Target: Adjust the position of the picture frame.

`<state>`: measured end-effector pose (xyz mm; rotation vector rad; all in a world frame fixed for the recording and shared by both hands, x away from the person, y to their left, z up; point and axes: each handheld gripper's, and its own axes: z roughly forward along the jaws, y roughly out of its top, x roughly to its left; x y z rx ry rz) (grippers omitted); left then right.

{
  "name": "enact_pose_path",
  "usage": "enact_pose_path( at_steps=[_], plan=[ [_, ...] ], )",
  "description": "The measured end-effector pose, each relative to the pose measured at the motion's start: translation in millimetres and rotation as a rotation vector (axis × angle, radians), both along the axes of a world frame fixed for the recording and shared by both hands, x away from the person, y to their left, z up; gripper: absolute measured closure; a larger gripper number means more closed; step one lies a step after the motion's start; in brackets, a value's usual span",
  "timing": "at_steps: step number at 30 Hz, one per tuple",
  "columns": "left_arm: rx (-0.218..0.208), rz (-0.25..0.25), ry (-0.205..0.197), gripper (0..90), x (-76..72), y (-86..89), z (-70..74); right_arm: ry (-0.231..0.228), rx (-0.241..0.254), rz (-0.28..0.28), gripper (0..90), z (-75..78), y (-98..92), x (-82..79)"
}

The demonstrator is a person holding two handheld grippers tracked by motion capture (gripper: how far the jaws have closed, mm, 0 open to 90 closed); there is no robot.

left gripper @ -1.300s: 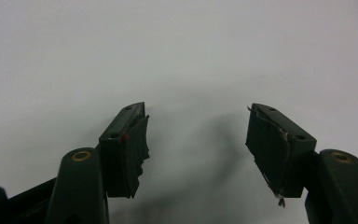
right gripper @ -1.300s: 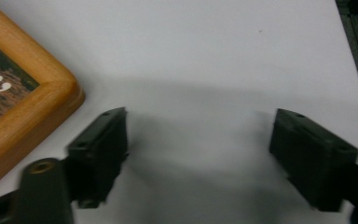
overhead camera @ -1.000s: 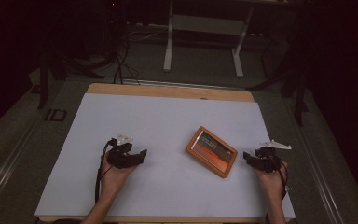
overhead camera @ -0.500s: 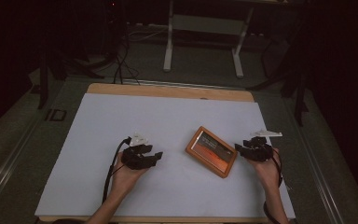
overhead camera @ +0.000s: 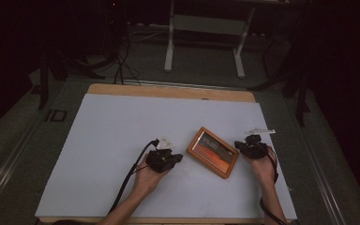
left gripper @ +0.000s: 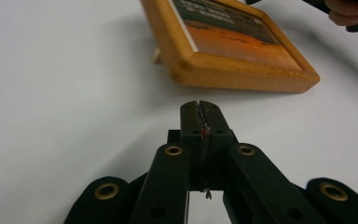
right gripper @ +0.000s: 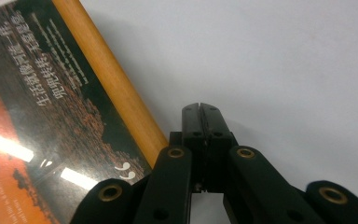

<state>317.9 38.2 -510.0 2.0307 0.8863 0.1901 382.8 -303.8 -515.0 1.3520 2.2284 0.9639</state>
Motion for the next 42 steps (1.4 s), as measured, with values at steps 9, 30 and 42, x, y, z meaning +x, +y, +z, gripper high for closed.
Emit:
enact_pose_path(
  at_steps=[9,30,42],
  plan=[
    [0.041,-0.022,0.017,89.6,15.0,-28.8,-6.9,0.034,0.003,0.012,90.0,-4.9,2.1,3.8],
    [-0.070,0.042,0.106,38.2,29.7,-17.7,-1.1,0.016,0.056,0.121,62.0,15.6,20.4,-4.2],
    [-0.118,0.029,0.230,24.0,45.9,-34.8,-16.9,0.056,0.161,0.222,41.4,8.6,28.8,5.5]
  ],
)
